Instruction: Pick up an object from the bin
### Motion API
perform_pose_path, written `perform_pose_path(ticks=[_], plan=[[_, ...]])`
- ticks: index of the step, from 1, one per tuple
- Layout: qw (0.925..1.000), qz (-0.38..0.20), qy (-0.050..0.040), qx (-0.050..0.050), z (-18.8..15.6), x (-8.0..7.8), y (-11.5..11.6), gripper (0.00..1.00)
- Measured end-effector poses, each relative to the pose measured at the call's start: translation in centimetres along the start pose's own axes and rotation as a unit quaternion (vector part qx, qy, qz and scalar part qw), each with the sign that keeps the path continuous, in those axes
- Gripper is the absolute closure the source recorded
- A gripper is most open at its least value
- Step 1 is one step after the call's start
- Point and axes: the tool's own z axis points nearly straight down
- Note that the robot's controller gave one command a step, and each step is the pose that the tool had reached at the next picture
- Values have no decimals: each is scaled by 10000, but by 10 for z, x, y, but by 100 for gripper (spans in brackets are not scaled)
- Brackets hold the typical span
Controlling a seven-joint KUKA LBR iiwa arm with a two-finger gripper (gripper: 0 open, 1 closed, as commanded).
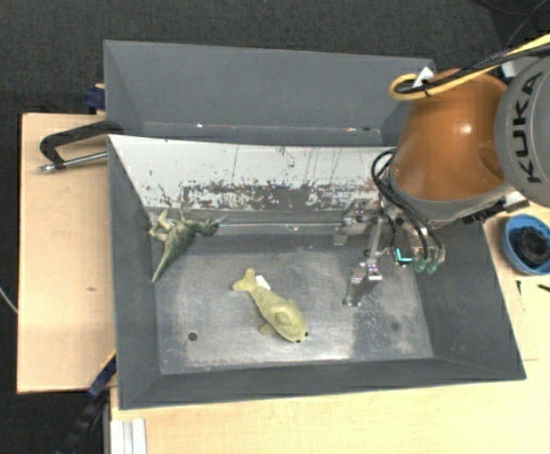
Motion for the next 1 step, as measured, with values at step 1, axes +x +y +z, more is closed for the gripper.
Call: perform_pose_path(ticks=[1], plan=[[9998,-212,9,-10,82,31,63,0]])
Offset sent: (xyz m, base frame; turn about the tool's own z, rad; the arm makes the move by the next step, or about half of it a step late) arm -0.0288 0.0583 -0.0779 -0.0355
